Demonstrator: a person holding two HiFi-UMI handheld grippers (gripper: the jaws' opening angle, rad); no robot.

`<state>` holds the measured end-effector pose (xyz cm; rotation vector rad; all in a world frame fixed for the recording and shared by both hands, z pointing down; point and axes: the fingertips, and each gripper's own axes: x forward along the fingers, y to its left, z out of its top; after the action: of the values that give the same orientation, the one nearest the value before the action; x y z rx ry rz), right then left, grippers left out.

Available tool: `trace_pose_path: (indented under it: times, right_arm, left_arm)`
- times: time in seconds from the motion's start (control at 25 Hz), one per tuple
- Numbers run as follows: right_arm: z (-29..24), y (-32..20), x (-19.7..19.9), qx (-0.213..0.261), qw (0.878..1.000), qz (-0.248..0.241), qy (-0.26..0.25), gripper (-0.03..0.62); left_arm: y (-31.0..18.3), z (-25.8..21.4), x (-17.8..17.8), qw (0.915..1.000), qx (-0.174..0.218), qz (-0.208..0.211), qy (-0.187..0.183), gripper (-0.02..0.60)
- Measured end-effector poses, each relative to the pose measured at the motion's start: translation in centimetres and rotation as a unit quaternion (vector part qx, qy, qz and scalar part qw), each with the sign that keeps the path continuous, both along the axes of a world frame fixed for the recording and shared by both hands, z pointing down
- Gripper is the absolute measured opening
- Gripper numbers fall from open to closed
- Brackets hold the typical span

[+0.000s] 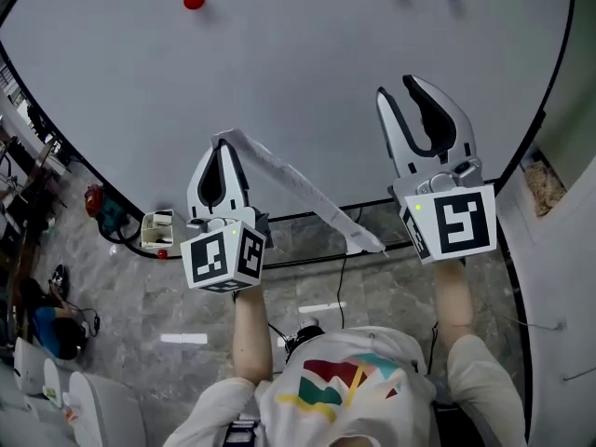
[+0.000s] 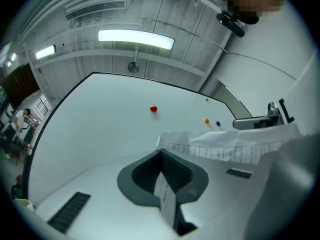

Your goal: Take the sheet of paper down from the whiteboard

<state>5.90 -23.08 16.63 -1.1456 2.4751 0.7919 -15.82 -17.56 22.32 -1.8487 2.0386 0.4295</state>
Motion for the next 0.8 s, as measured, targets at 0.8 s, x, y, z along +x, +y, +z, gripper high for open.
trace_pose_path:
  times: [0.8]
  right_arm:
    - [14.2, -0.5, -2.5, -0.189, 0.981, -0.040, -0.008, 0.132]
  left_arm:
    - [-0.2, 8.9, 2.9, 0.9951, -0.082, 0.042, 0.035, 0.046]
